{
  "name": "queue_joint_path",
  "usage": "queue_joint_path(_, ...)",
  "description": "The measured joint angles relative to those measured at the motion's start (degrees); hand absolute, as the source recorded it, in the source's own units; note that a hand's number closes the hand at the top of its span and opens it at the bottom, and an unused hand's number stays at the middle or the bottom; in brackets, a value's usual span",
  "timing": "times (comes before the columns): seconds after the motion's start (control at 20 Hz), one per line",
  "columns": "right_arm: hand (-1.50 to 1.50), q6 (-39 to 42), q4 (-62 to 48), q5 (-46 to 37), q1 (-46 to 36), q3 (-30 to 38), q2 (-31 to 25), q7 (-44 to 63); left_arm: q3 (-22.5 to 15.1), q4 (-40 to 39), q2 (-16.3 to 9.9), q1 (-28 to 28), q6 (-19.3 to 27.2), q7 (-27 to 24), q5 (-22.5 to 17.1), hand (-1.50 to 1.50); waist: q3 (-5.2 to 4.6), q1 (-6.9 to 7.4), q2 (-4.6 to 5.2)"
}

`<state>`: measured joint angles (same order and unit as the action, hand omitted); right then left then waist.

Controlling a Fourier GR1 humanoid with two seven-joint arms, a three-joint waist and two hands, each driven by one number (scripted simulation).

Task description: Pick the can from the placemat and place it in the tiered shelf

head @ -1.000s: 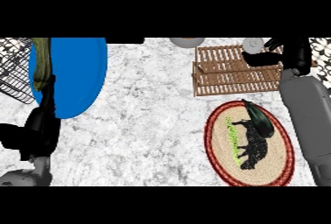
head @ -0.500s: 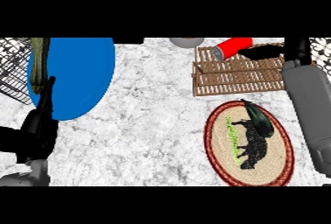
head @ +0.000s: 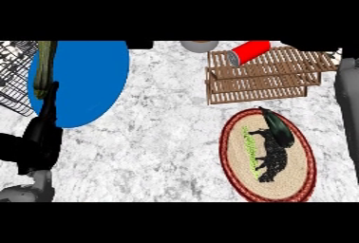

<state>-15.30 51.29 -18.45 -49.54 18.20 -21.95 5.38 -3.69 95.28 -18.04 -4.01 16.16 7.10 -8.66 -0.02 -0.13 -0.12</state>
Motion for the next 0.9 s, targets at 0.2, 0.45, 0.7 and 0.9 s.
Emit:
queue_joint_path(0.2,-1.50,0.5,5.0,2.0,3.1,2.8,-3.7,5.1,0.4,0.2,0.4,0.7,-0.2,-0.5,0.3,0.00,-0.01,-0.45,-0.15)
queue_joint_path(0.45,-1.50,5.3,9.9,7.1,10.0,8.3,-9.5,7.2,0.2,0.1,1.5,1.3,0.2,-0.9,1.6,0.00,-0.01,-0.67,-0.14)
queue_joint_path(0.7,-1.50,13.2,14.1,13.6,18.1,13.8,-15.1,7.5,1.3,2.2,0.9,1.2,-0.6,1.3,1.3,0.00,0.02,-0.64,-0.12)
queue_joint_path(0.9,-1.50,18.7,15.5,18.3,22.7,17.3,-18.1,6.5,0.9,2.9,2.0,0.7,-0.4,2.5,2.5,0.00,0.02,-0.35,-0.03)
